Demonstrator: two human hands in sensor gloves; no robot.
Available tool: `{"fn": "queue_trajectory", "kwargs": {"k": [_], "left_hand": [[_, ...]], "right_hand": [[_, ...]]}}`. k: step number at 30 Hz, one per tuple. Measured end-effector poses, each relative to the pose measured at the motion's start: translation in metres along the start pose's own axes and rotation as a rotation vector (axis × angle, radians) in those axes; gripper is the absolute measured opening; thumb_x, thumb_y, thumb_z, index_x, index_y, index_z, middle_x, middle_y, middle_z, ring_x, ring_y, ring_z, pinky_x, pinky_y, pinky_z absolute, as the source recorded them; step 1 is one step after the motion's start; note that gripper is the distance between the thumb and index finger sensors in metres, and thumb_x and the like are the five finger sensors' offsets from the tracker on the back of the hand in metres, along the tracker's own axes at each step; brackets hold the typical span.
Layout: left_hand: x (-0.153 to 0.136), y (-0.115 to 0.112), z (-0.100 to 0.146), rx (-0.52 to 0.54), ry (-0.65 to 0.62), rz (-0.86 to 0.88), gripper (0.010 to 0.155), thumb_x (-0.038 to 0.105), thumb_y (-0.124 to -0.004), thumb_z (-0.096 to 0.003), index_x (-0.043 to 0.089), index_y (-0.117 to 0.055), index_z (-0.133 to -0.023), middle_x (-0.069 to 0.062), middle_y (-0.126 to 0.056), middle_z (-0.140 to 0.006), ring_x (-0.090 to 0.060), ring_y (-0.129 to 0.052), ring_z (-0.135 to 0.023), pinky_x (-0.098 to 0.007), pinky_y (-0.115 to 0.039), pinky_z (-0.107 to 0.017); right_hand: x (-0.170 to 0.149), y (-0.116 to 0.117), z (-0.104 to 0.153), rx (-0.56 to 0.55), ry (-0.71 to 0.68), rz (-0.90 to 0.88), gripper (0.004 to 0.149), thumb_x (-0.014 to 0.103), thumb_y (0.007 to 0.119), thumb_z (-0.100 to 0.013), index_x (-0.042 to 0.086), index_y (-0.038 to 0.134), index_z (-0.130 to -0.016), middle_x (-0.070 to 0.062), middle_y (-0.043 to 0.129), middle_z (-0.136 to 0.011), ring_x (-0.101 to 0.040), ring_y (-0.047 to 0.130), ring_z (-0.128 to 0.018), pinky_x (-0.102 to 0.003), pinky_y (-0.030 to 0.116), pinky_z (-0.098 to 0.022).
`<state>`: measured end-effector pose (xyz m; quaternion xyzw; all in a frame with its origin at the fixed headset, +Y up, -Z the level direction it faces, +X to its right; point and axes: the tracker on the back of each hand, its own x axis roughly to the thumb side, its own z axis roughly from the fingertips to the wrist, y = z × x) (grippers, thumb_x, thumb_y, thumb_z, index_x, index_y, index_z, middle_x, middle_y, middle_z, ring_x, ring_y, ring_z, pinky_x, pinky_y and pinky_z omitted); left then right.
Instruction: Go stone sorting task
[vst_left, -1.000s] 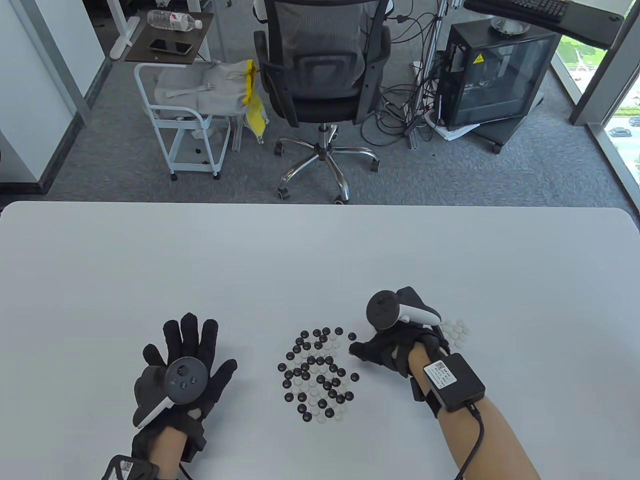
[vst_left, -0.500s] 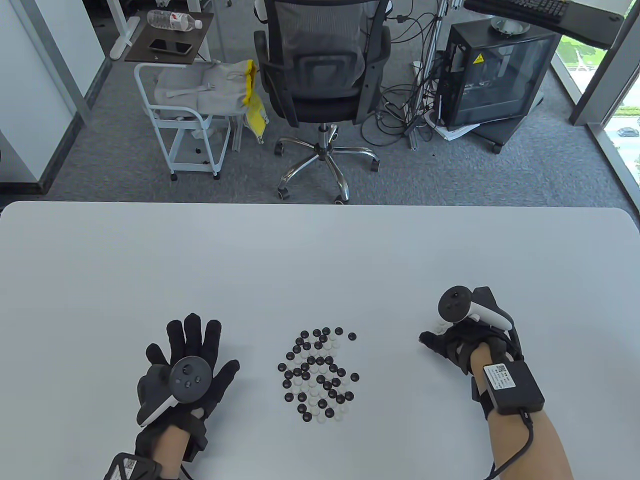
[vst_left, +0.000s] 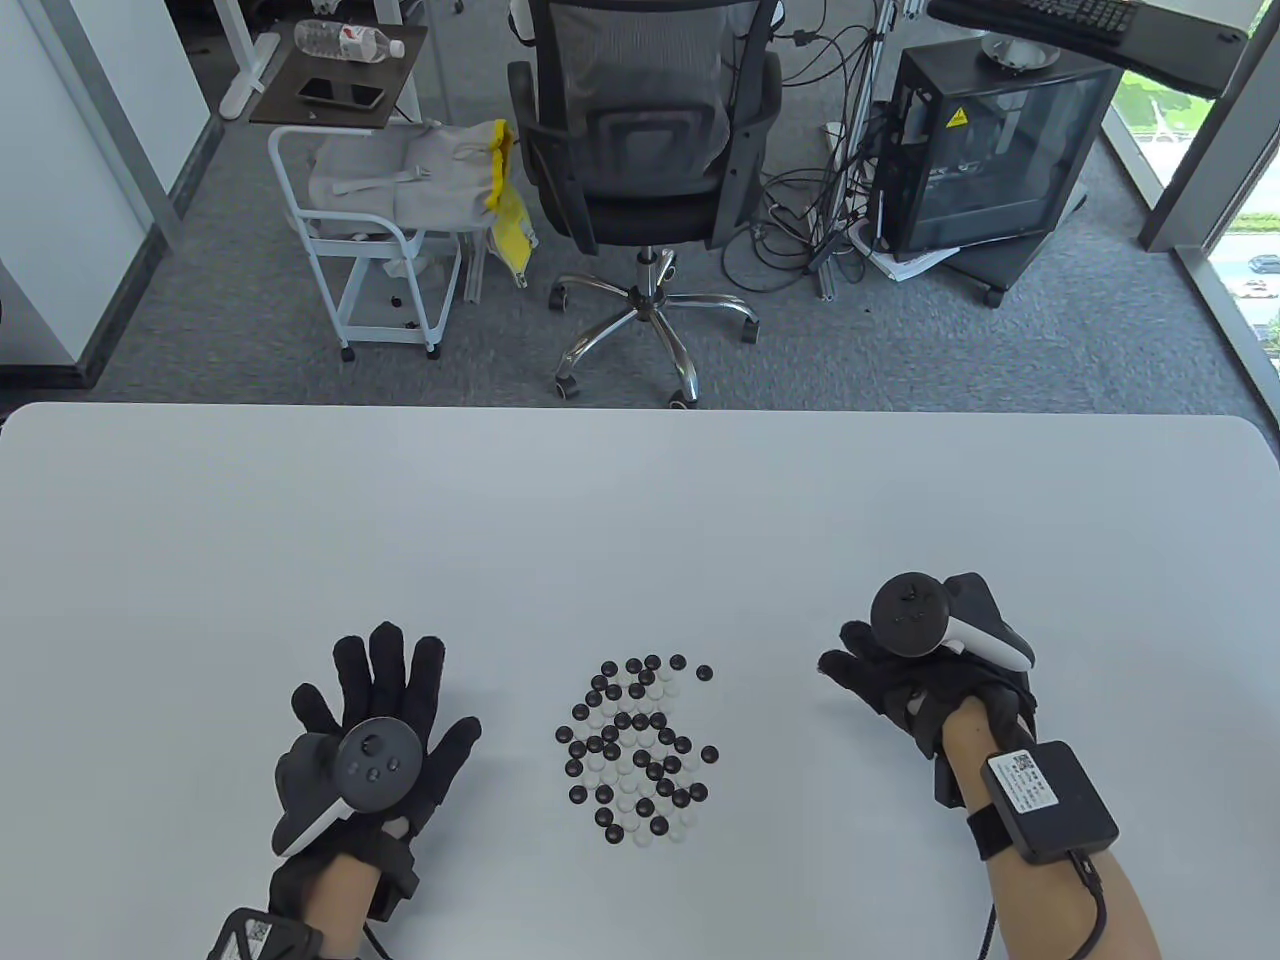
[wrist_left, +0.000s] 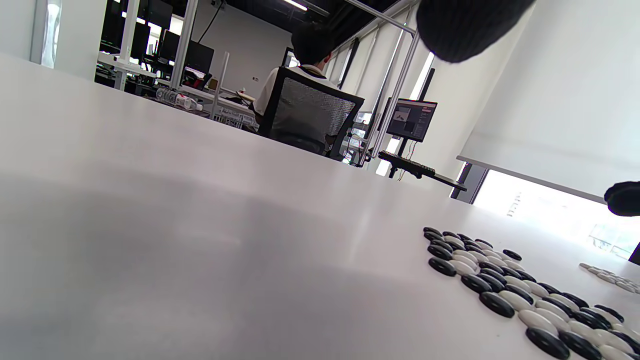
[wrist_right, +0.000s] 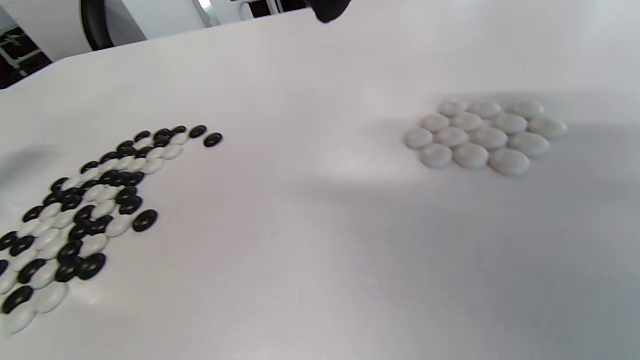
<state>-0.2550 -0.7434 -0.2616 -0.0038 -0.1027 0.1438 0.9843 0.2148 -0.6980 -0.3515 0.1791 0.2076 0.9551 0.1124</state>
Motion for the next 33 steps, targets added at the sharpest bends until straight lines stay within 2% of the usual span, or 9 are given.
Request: {"fn": "queue_trajectory", "kwargs": {"k": [3, 8, 14, 20, 25, 28, 33], "left_hand": [[0.007, 0.005, 0.005, 0.023, -0.031, 0.008, 0.083, 0.058, -0.059, -0.0634, 0.016, -0.016, -0.121, -0.029, 0.0, -0.121, -0.057, 0.005, -0.104, -0.084, -0.004, -0.053], [0.019, 0.01, 0.009, 0.057, -0.072, -0.025, 0.083, 0.059, -0.059, -0.0635, 0.017, -0.016, -0.121, -0.028, 0.002, -0.121, -0.057, 0.006, -0.104, -0.084, -0.004, -0.053], [0.027, 0.007, 0.009, 0.042, -0.094, -0.062, 0.083, 0.059, -0.058, -0.0635, 0.018, -0.015, -0.121, -0.027, 0.003, -0.121, -0.057, 0.006, -0.104, -0.084, -0.003, -0.052], [0.029, 0.0, 0.006, 0.011, -0.093, -0.082, 0.083, 0.06, -0.057, -0.0634, 0.017, -0.014, -0.121, -0.028, 0.003, -0.121, -0.058, 0.006, -0.103, -0.084, -0.003, -0.052], [0.029, -0.005, 0.003, -0.016, -0.093, -0.09, 0.085, 0.061, -0.055, -0.0627, 0.017, -0.012, -0.121, -0.029, 0.004, -0.122, -0.058, 0.007, -0.103, -0.085, -0.003, -0.052], [0.028, -0.007, 0.003, -0.024, -0.086, -0.094, 0.085, 0.061, -0.055, -0.0628, 0.016, -0.012, -0.121, -0.029, 0.004, -0.122, -0.058, 0.007, -0.104, -0.085, -0.002, -0.052], [0.026, -0.009, 0.002, -0.036, -0.076, -0.09, 0.085, 0.062, -0.054, -0.0626, 0.017, -0.012, -0.121, -0.029, 0.003, -0.122, -0.058, 0.007, -0.104, -0.085, -0.003, -0.052]], "right_hand": [[0.032, -0.007, 0.02, -0.044, -0.124, 0.02, 0.083, 0.051, 0.052, -0.062, -0.005, 0.031, -0.119, -0.047, 0.012, -0.114, -0.07, -0.002, -0.092, -0.091, 0.013, -0.056], [0.052, -0.002, 0.042, -0.15, -0.192, 0.139, 0.086, 0.051, 0.051, -0.062, -0.006, 0.018, -0.117, -0.047, 0.008, -0.112, -0.068, -0.003, -0.091, -0.089, 0.012, -0.056], [0.034, 0.024, 0.058, -0.267, -0.207, 0.087, 0.088, 0.051, 0.05, -0.062, -0.006, 0.01, -0.115, -0.047, 0.004, -0.111, -0.068, -0.003, -0.091, -0.089, 0.012, -0.057], [0.018, 0.047, 0.057, -0.327, -0.204, 0.077, 0.087, 0.051, 0.051, -0.061, -0.005, 0.011, -0.115, -0.047, 0.004, -0.11, -0.069, -0.002, -0.091, -0.089, 0.012, -0.056], [0.008, 0.063, 0.053, -0.337, -0.176, 0.13, 0.087, 0.051, 0.05, -0.061, -0.005, 0.011, -0.115, -0.047, 0.005, -0.11, -0.069, -0.002, -0.091, -0.089, 0.012, -0.056], [-0.001, 0.076, 0.051, -0.285, -0.163, 0.117, 0.087, 0.051, 0.05, -0.061, -0.005, 0.011, -0.115, -0.048, 0.003, -0.109, -0.07, -0.003, -0.091, -0.089, 0.011, -0.055], [-0.007, 0.078, 0.049, -0.279, -0.146, 0.079, 0.087, 0.051, 0.05, -0.061, -0.005, 0.011, -0.115, -0.048, 0.003, -0.109, -0.07, -0.003, -0.09, -0.089, 0.01, -0.054]]}}
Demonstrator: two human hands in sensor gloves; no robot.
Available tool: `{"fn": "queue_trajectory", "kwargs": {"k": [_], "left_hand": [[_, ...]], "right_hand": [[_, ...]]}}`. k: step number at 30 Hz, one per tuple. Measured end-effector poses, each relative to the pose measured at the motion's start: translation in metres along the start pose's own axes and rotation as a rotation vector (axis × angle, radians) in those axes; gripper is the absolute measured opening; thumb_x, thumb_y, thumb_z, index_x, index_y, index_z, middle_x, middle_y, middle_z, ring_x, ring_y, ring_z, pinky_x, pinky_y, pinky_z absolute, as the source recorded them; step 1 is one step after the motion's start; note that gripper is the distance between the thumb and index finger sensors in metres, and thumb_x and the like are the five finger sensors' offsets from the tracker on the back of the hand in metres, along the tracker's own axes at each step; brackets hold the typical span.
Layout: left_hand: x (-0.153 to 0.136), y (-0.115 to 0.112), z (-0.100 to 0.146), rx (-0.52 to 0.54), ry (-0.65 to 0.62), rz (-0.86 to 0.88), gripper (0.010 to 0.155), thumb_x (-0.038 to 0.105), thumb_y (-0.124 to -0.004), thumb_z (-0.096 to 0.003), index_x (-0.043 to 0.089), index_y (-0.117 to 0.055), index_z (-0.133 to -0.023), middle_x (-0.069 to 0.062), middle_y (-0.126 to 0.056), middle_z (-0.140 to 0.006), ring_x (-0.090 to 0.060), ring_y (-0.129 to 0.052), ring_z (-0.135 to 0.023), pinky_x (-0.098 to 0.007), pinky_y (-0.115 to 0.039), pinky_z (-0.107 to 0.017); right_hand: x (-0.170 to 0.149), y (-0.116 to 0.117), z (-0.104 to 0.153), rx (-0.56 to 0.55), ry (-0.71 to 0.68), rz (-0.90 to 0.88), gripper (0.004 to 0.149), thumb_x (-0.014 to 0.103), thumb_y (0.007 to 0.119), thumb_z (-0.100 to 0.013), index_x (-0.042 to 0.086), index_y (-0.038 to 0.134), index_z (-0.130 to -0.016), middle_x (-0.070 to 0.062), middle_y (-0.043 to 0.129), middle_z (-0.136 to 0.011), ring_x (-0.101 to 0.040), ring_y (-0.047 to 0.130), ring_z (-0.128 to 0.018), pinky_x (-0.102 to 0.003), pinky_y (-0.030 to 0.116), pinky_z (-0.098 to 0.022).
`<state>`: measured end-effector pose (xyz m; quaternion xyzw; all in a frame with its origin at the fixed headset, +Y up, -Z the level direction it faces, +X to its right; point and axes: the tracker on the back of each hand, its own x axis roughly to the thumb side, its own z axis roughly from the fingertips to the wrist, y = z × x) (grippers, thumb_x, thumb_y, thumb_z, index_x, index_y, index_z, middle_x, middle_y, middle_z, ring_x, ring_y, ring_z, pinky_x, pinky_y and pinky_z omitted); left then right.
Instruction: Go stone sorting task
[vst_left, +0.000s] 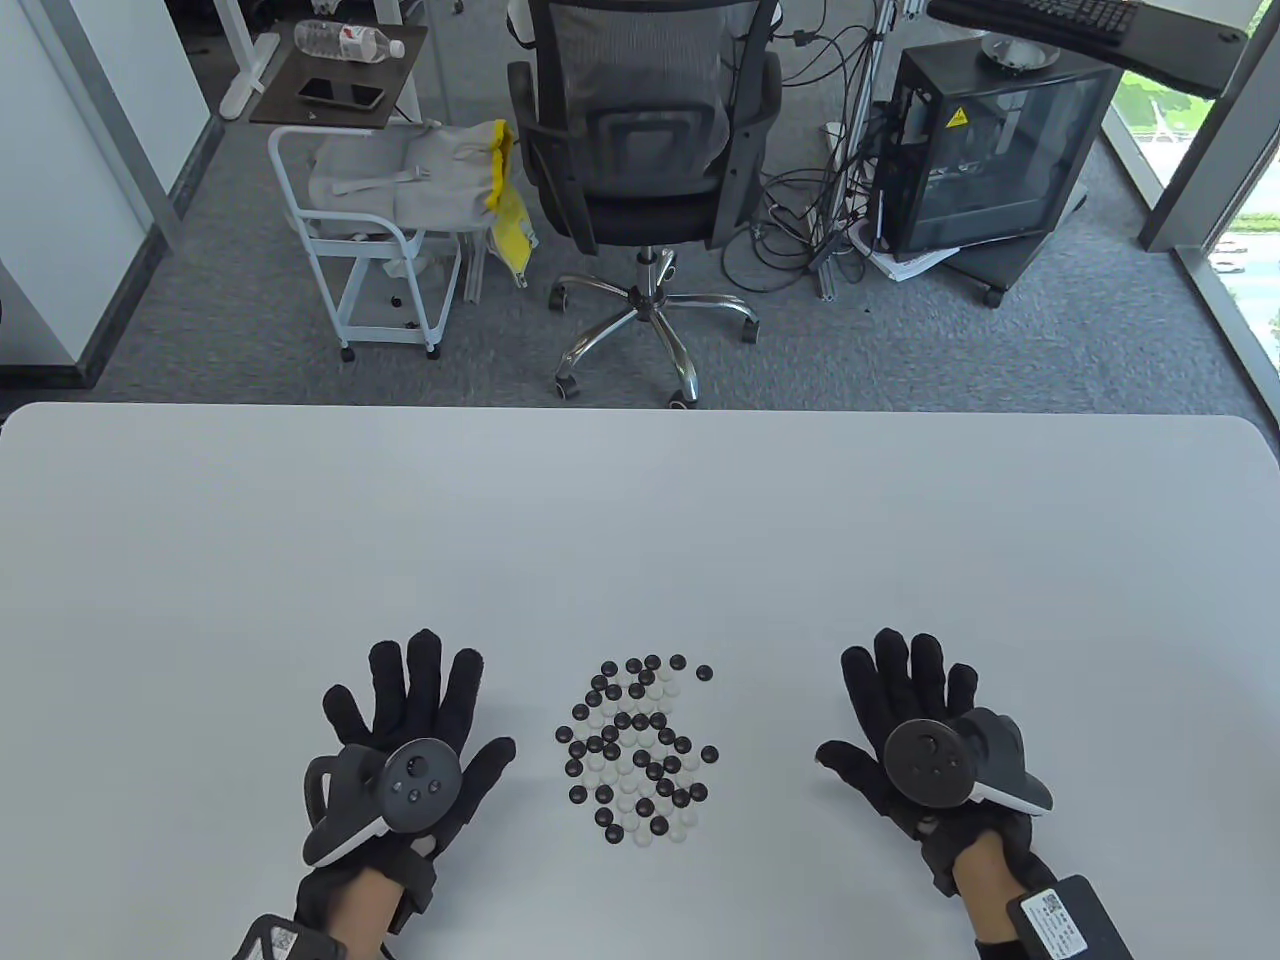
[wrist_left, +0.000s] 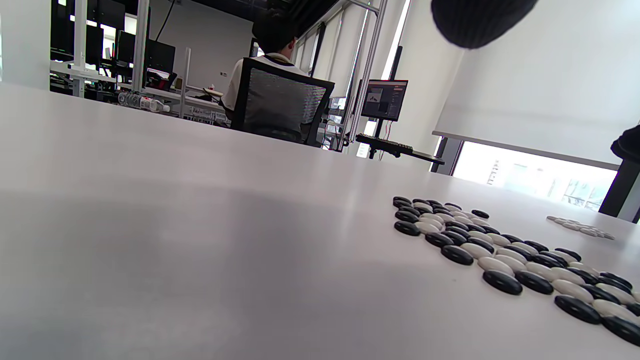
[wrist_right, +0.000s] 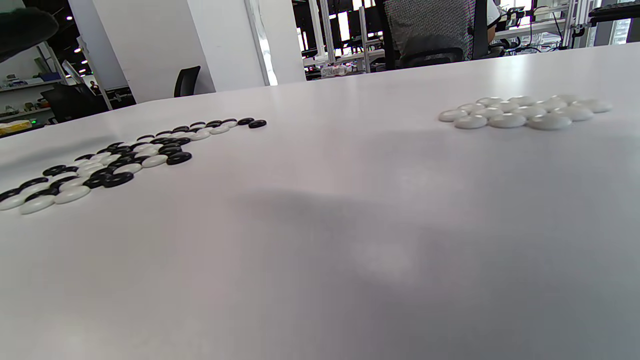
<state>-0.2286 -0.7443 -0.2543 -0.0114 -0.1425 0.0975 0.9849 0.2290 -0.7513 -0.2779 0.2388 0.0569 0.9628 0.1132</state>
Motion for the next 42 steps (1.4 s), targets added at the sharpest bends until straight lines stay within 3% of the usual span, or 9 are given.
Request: {"fn": "queue_trajectory", "kwargs": {"k": [9, 12, 13, 16, 21, 26, 33, 38, 42], "left_hand": [[-0.005, 0.001, -0.009, -0.011, 0.028, -0.006, 0.083, 0.061, -0.056, -0.0627, 0.019, -0.015, -0.121, -0.028, 0.003, -0.122, -0.058, 0.007, -0.104, -0.085, -0.002, -0.052], [-0.003, 0.019, -0.025, 0.012, 0.046, 0.005, 0.076, 0.06, -0.059, -0.063, 0.024, -0.029, -0.123, -0.027, 0.0, -0.123, -0.058, 0.006, -0.105, -0.085, -0.003, -0.053], [-0.001, 0.026, -0.031, -0.006, 0.06, 0.008, 0.071, 0.058, -0.061, -0.0634, 0.026, -0.042, -0.123, -0.025, -0.002, -0.125, -0.057, 0.006, -0.105, -0.085, -0.002, -0.053], [0.004, 0.055, -0.069, -0.227, 0.142, -0.145, 0.064, 0.059, -0.061, -0.0634, 0.029, -0.056, -0.12, -0.022, -0.003, -0.126, -0.056, 0.007, -0.106, -0.085, -0.002, -0.054], [0.015, 0.071, -0.131, -0.511, 0.188, 0.044, 0.058, 0.056, -0.063, -0.0637, 0.029, -0.068, -0.115, -0.021, -0.003, -0.125, -0.054, 0.009, -0.104, -0.083, 0.002, -0.053], [0.065, 0.048, -0.169, -0.652, 0.06, 0.094, 0.054, 0.054, -0.065, -0.0628, 0.027, -0.082, -0.106, -0.021, -0.012, -0.125, -0.055, 0.003, -0.104, -0.083, -0.003, -0.053], [0.132, -0.016, -0.199, -0.791, -0.099, 0.024, 0.054, 0.054, -0.064, -0.0615, 0.031, -0.074, -0.109, -0.021, -0.008, -0.123, -0.054, 0.004, -0.103, -0.083, -0.003, -0.053], [0.148, -0.044, -0.208, -0.828, -0.118, -0.028, 0.059, 0.055, -0.061, -0.06, 0.033, -0.059, -0.115, -0.022, 0.001, -0.12, -0.054, 0.009, -0.1, -0.082, -0.001, -0.053], [0.141, -0.058, -0.219, -0.839, -0.081, -0.006, 0.062, 0.056, -0.055, -0.0572, 0.037, -0.049, -0.116, -0.02, 0.007, -0.117, -0.052, 0.016, -0.097, -0.082, 0.002, -0.052]], "right_hand": [[-0.002, 0.0, 0.001, 0.01, 0.018, -0.016, 0.087, 0.051, 0.05, -0.061, -0.006, 0.013, -0.116, -0.049, 0.004, -0.109, -0.071, -0.003, -0.09, -0.089, 0.01, -0.054], [-0.003, -0.003, 0.003, -0.004, 0.02, -0.032, 0.087, 0.051, 0.05, -0.061, -0.006, 0.014, -0.116, -0.049, 0.004, -0.11, -0.071, -0.002, -0.091, -0.09, 0.01, -0.054], [-0.004, -0.004, 0.003, -0.008, 0.02, -0.032, 0.087, 0.051, 0.05, -0.061, -0.006, 0.014, -0.116, -0.049, 0.005, -0.11, -0.071, -0.002, -0.091, -0.09, 0.011, -0.054], [-0.005, -0.005, 0.004, -0.008, 0.025, -0.043, 0.087, 0.051, 0.05, -0.061, -0.006, 0.015, -0.116, -0.049, 0.005, -0.11, -0.071, -0.002, -0.091, -0.09, 0.011, -0.054], [-0.006, -0.005, 0.005, -0.009, 0.025, -0.071, 0.086, 0.051, 0.05, -0.061, -0.006, 0.018, -0.117, -0.049, 0.006, -0.11, -0.071, -0.002, -0.091, -0.09, 0.011, -0.054], [-0.012, -0.005, 0.005, 0.011, 0.044, -0.101, 0.086, 0.051, 0.05, -0.061, -0.006, 0.019, -0.117, -0.049, 0.007, -0.111, -0.071, -0.002, -0.091, -0.09, 0.011, -0.054], [-0.017, -0.005, 0.007, 0.018, 0.061, -0.121, 0.086, 0.051, 0.05, -0.062, -0.006, 0.02, -0.118, -0.049, 0.007, -0.111, -0.072, -0.001, -0.091, -0.091, 0.012, -0.054], [-0.014, -0.003, 0.005, 0.028, 0.044, -0.112, 0.086, 0.051, 0.05, -0.062, -0.006, 0.02, -0.118, -0.049, 0.007, -0.111, -0.072, -0.001, -0.091, -0.091, 0.012, -0.054], [-0.014, -0.003, 0.005, 0.03, 0.044, -0.125, 0.086, 0.051, 0.05, -0.062, -0.006, 0.02, -0.118, -0.049, 0.007, -0.111, -0.072, -0.001, -0.091, -0.091, 0.012, -0.054]]}}
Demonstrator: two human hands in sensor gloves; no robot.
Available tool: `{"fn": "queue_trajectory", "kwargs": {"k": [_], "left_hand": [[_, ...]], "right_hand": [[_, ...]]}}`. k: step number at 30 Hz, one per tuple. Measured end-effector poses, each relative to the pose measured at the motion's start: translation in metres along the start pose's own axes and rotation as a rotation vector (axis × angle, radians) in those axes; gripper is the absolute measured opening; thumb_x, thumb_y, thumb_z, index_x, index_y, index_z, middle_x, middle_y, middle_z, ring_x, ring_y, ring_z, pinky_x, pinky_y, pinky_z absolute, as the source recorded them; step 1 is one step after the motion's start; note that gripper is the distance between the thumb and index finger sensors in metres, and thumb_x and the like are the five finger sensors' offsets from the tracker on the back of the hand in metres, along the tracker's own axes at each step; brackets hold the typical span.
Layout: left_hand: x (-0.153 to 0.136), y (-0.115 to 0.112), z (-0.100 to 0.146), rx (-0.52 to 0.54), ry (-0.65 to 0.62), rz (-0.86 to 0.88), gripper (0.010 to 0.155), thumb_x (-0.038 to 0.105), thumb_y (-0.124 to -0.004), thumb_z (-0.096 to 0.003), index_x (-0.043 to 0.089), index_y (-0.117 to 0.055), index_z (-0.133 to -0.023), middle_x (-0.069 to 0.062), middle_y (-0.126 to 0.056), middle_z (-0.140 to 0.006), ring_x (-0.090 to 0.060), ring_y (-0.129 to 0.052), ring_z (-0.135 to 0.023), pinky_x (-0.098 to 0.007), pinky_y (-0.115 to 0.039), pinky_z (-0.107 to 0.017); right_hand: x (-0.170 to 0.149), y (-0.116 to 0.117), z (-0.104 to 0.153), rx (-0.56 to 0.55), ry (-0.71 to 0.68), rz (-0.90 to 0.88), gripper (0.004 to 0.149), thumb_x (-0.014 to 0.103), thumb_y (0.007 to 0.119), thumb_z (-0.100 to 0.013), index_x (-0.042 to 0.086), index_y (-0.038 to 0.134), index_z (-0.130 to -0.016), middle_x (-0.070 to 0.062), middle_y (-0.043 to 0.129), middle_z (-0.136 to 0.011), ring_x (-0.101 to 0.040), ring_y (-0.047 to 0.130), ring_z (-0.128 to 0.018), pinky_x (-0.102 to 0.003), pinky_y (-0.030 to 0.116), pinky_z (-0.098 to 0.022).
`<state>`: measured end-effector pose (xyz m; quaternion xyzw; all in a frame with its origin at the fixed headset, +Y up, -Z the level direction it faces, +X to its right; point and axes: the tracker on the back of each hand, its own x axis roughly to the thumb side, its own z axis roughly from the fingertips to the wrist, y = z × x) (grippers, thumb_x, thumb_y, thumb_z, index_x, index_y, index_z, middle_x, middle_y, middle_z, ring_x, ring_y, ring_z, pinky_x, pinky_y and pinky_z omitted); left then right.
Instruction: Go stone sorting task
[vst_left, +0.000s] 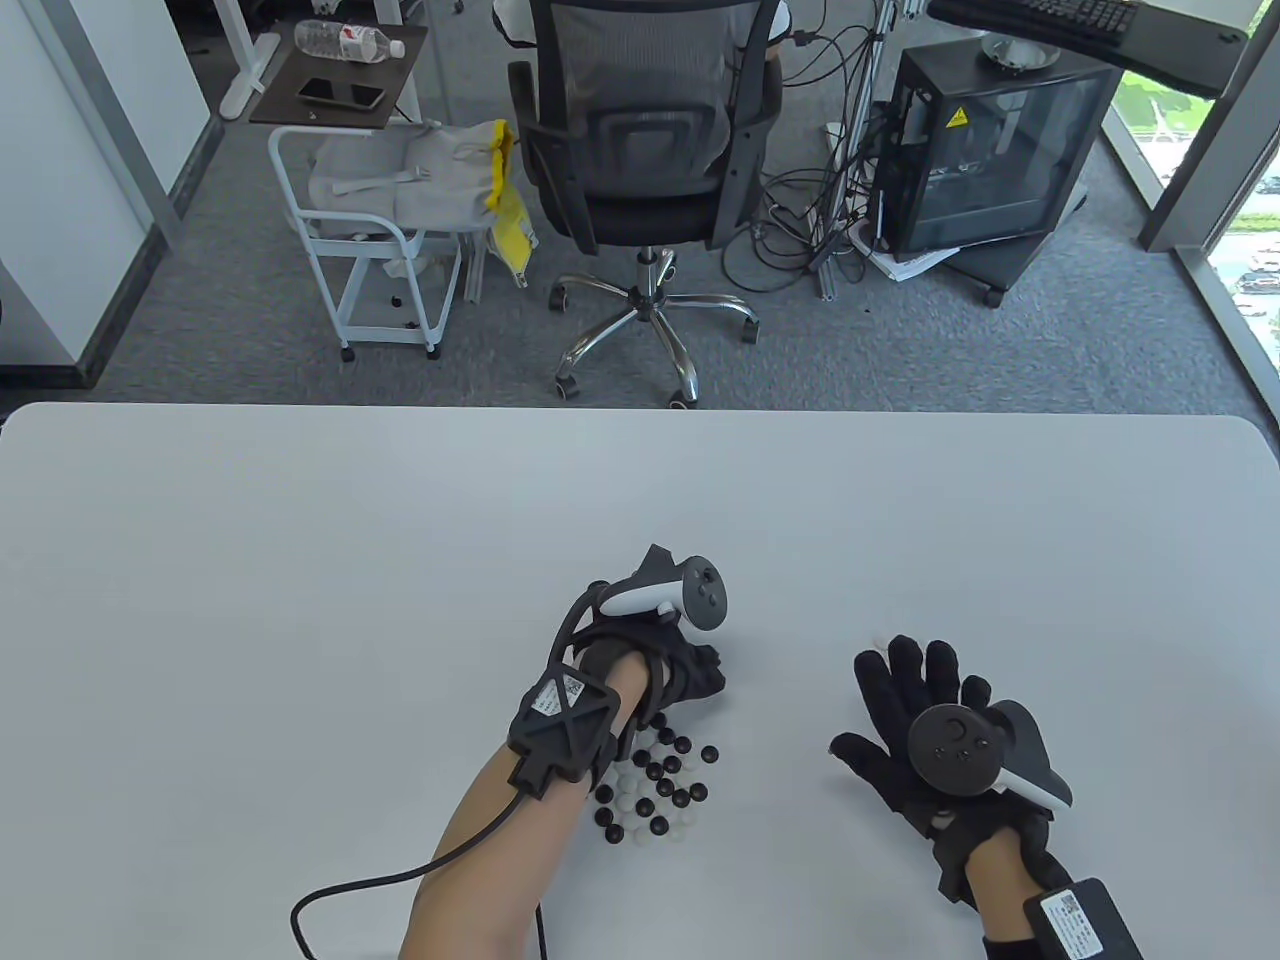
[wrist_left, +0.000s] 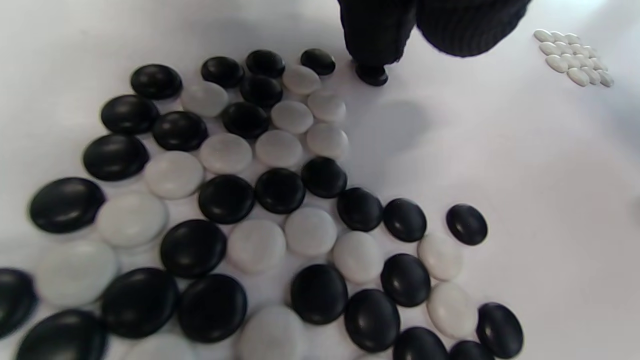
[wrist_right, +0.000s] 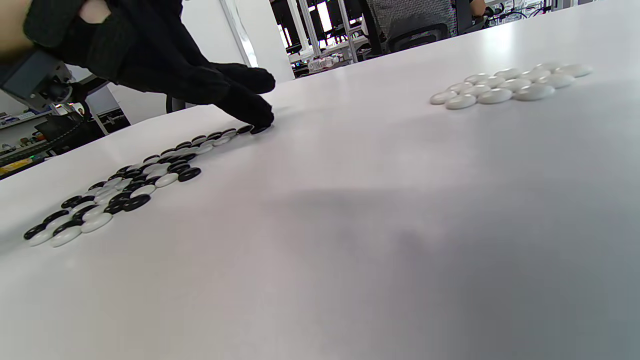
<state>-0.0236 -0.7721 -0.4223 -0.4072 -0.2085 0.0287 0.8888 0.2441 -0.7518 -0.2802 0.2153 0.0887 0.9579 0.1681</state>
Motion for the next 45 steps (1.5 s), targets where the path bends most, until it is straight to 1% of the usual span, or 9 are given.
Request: {"fn": "queue_trajectory", "kwargs": {"k": [8, 13, 19, 26, 29, 31, 35, 40, 45], "left_hand": [[-0.059, 0.011, 0.011, 0.061, 0.232, 0.049, 0.067, 0.058, -0.05, -0.0535, 0.037, -0.043, -0.116, -0.018, 0.013, -0.116, -0.05, 0.021, -0.097, -0.081, 0.005, -0.052], [-0.134, 0.0, 0.052, 0.065, 0.411, 0.104, 0.067, 0.058, -0.051, -0.0534, 0.036, -0.044, -0.116, -0.019, 0.012, -0.117, -0.051, 0.019, -0.098, -0.081, 0.005, -0.053], [-0.217, -0.033, 0.115, 0.049, 0.563, 0.238, 0.068, 0.059, -0.053, -0.0532, 0.036, -0.045, -0.117, -0.019, 0.01, -0.117, -0.052, 0.017, -0.098, -0.081, 0.003, -0.052], [-0.255, -0.057, 0.156, 0.043, 0.646, 0.338, 0.068, 0.058, -0.053, -0.0532, 0.033, -0.051, -0.117, -0.02, 0.007, -0.118, -0.052, 0.015, -0.099, -0.081, 0.002, -0.053], [-0.252, -0.052, 0.161, 0.053, 0.646, 0.334, 0.069, 0.058, -0.053, -0.053, 0.033, -0.05, -0.117, -0.02, 0.009, -0.117, -0.053, 0.016, -0.098, -0.081, 0.002, -0.052], [-0.238, -0.038, 0.161, 0.143, 0.542, 0.36, 0.069, 0.058, -0.053, -0.0538, 0.034, -0.048, -0.118, -0.02, 0.01, -0.117, -0.053, 0.016, -0.099, -0.082, 0.002, -0.053], [-0.182, -0.004, 0.148, 0.2, 0.334, 0.289, 0.068, 0.058, -0.053, -0.0544, 0.032, -0.055, -0.117, -0.021, 0.006, -0.119, -0.054, 0.014, -0.099, -0.082, 0.001, -0.053], [-0.09, 0.015, 0.105, 0.173, 0.062, 0.14, 0.066, 0.058, -0.054, -0.0543, 0.032, -0.064, -0.114, -0.02, 0.003, -0.12, -0.054, 0.012, -0.1, -0.082, -0.002, -0.054], [-0.035, 0.006, 0.054, 0.076, -0.004, 0.04, 0.066, 0.058, -0.053, -0.0535, 0.034, -0.06, -0.115, -0.02, 0.004, -0.119, -0.053, 0.012, -0.1, -0.083, -0.002, -0.055]], "right_hand": [[-0.001, -0.001, 0.001, 0.01, 0.0, -0.01, 0.086, 0.051, 0.05, -0.062, -0.006, 0.02, -0.118, -0.049, 0.007, -0.111, -0.072, -0.001, -0.091, -0.091, 0.012, -0.054], [-0.001, -0.001, 0.001, 0.013, 0.0, -0.012, 0.086, 0.051, 0.05, -0.062, -0.006, 0.021, -0.118, -0.049, 0.006, -0.111, -0.072, -0.001, -0.091, -0.091, 0.012, -0.054], [-0.001, 0.001, 0.0, 0.026, -0.003, -0.014, 0.086, 0.051, 0.05, -0.062, -0.007, 0.021, -0.118, -0.049, 0.007, -0.111, -0.072, -0.001, -0.091, -0.092, 0.012, -0.054], [-0.003, 0.002, -0.001, 0.042, 0.022, -0.001, 0.086, 0.051, 0.05, -0.062, -0.007, 0.022, -0.118, -0.049, 0.007, -0.111, -0.072, -0.001, -0.091, -0.092, 0.012, -0.054], [-0.002, 0.002, -0.001, 0.04, 0.022, -0.007, 0.086, 0.051, 0.05, -0.062, -0.007, 0.022, -0.118, -0.049, 0.007, -0.111, -0.072, -0.002, -0.091, -0.092, 0.012, -0.053], [-0.002, 0.002, 0.0, 0.038, 0.02, -0.006, 0.086, 0.051, 0.05, -0.062, -0.007, 0.022, -0.118, -0.049, 0.007, -0.111, -0.072, -0.001, -0.091, -0.092, 0.012, -0.054], [-0.002, 0.002, -0.001, 0.042, 0.017, -0.01, 0.086, 0.051, 0.05, -0.062, -0.007, 0.022, -0.118, -0.049, 0.007, -0.111, -0.072, -0.002, -0.091, -0.092, 0.012, -0.054], [-0.001, 0.002, -0.001, 0.044, 0.009, -0.016, 0.086, 0.051, 0.05, -0.062, -0.007, 0.022, -0.119, -0.049, 0.007, -0.111, -0.072, -0.002, -0.091, -0.092, 0.012, -0.054], [-0.001, 0.003, -0.001, 0.05, 0.007, -0.02, 0.086, 0.051, 0.05, -0.062, -0.007, 0.023, -0.119, -0.049, 0.007, -0.111, -0.072, -0.002, -0.091, -0.092, 0.012, -0.054]]}}
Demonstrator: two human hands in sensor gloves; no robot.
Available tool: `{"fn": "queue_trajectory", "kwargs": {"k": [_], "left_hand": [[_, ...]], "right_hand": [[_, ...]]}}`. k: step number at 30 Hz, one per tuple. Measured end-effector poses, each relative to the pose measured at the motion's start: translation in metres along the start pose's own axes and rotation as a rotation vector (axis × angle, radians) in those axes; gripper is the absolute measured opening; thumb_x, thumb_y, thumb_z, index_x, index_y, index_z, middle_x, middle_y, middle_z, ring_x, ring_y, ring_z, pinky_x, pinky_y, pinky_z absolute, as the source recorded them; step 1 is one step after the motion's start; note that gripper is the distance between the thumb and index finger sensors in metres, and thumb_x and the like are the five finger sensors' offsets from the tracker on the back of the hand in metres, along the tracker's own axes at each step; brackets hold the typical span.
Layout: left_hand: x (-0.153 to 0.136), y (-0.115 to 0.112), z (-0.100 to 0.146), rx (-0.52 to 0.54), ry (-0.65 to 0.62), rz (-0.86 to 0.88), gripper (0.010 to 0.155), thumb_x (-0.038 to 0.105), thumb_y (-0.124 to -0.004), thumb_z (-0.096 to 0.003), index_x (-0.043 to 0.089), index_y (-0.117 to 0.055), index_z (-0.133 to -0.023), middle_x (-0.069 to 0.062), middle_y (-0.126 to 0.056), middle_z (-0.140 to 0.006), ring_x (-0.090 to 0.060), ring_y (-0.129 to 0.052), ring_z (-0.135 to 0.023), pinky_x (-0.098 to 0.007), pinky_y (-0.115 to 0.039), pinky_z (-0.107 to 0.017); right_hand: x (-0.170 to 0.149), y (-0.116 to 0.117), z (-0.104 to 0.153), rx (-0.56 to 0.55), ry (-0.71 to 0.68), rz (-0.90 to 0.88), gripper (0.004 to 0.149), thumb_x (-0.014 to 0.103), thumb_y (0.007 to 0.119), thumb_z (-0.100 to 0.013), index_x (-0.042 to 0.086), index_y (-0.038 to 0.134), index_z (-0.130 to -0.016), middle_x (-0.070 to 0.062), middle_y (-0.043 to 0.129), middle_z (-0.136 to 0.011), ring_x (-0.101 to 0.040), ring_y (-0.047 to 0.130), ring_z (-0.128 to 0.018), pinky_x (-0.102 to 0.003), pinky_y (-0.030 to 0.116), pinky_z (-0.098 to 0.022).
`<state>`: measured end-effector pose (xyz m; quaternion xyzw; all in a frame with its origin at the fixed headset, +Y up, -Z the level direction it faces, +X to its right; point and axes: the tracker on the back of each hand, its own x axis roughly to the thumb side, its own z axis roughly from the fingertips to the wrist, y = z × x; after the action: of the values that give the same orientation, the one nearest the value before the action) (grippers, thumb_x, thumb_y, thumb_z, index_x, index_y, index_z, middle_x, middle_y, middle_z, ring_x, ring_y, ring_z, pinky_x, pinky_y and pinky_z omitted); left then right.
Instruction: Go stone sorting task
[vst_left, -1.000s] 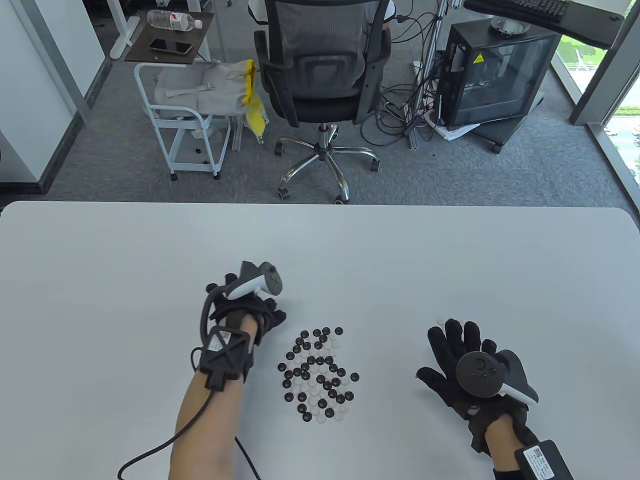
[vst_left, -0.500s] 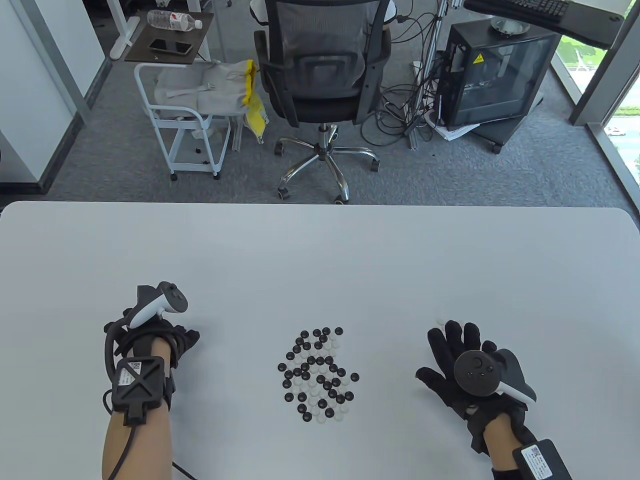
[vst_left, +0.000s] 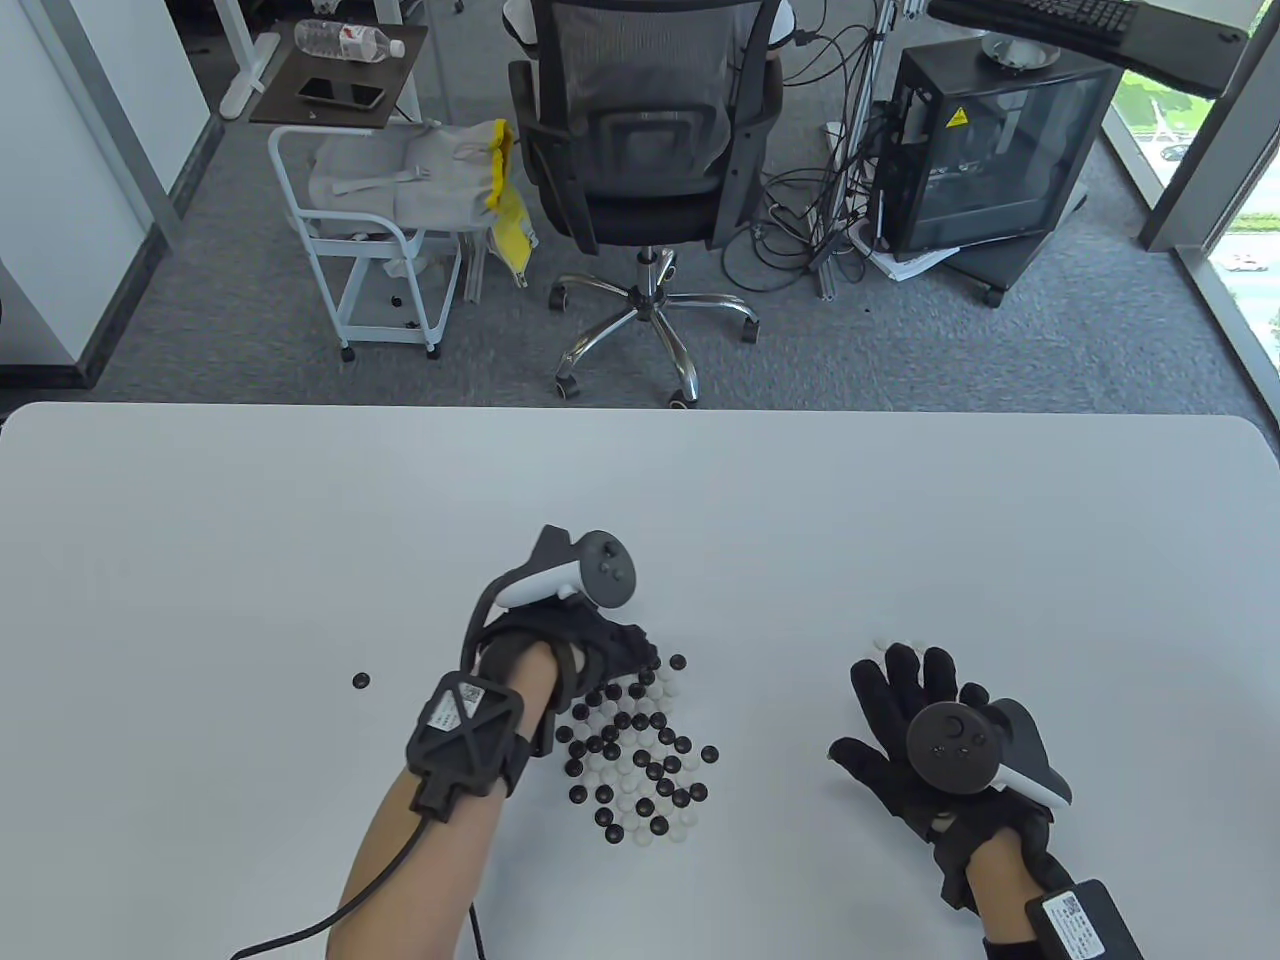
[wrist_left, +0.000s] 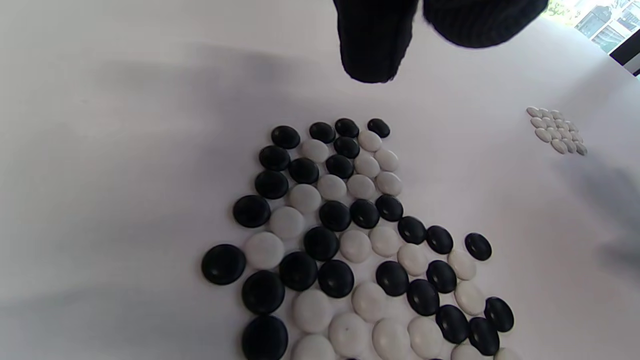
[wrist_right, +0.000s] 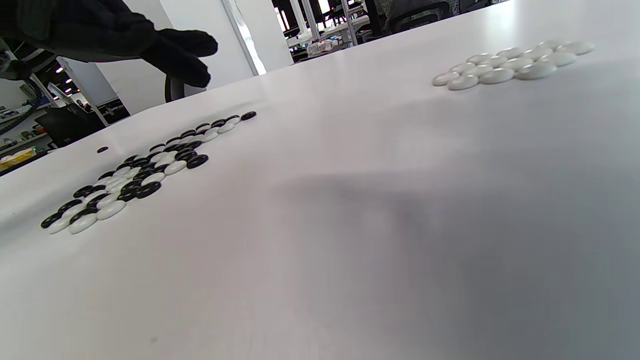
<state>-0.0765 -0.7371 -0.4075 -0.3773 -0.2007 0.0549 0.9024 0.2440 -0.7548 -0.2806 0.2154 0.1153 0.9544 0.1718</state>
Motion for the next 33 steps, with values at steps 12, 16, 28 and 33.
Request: {"fn": "queue_trajectory", "kwargs": {"k": [12, 16, 28, 33], "left_hand": [[-0.012, -0.007, -0.044, -0.022, 0.159, 0.053, 0.068, 0.059, -0.05, -0.0527, 0.037, -0.044, -0.117, -0.02, 0.012, -0.116, -0.052, 0.017, -0.098, -0.082, 0.001, -0.054], [-0.059, -0.002, -0.024, -0.011, 0.27, 0.133, 0.068, 0.059, -0.05, -0.0526, 0.035, -0.048, -0.117, -0.02, 0.011, -0.117, -0.053, 0.017, -0.098, -0.082, 0.002, -0.054], [-0.188, -0.023, 0.059, 0.007, 0.535, 0.29, 0.069, 0.059, -0.051, -0.0524, 0.034, -0.052, -0.117, -0.02, 0.009, -0.117, -0.053, 0.016, -0.098, -0.082, 0.001, -0.053], [-0.214, -0.034, 0.079, 0.009, 0.587, 0.305, 0.07, 0.059, -0.051, -0.0524, 0.034, -0.049, -0.117, -0.02, 0.01, -0.117, -0.053, 0.016, -0.098, -0.082, 0.002, -0.053]], "right_hand": [[0.001, 0.0, 0.001, 0.0, -0.011, -0.005, 0.086, 0.051, 0.05, -0.062, -0.007, 0.023, -0.119, -0.049, 0.007, -0.111, -0.072, -0.002, -0.091, -0.092, 0.012, -0.054], [0.001, 0.0, 0.001, -0.001, -0.015, -0.005, 0.086, 0.051, 0.05, -0.062, -0.007, 0.023, -0.119, -0.049, 0.007, -0.111, -0.072, -0.002, -0.091, -0.092, 0.012, -0.054], [0.001, 0.0, 0.001, 0.003, -0.007, -0.006, 0.086, 0.051, 0.05, -0.062, -0.007, 0.023, -0.119, -0.049, 0.007, -0.111, -0.072, -0.002, -0.091, -0.092, 0.012, -0.054], [0.0, 0.0, 0.001, 0.014, -0.004, -0.013, 0.085, 0.051, 0.05, -0.062, -0.007, 0.023, -0.119, -0.049, 0.007, -0.111, -0.072, -0.002, -0.091, -0.092, 0.012, -0.053]]}}
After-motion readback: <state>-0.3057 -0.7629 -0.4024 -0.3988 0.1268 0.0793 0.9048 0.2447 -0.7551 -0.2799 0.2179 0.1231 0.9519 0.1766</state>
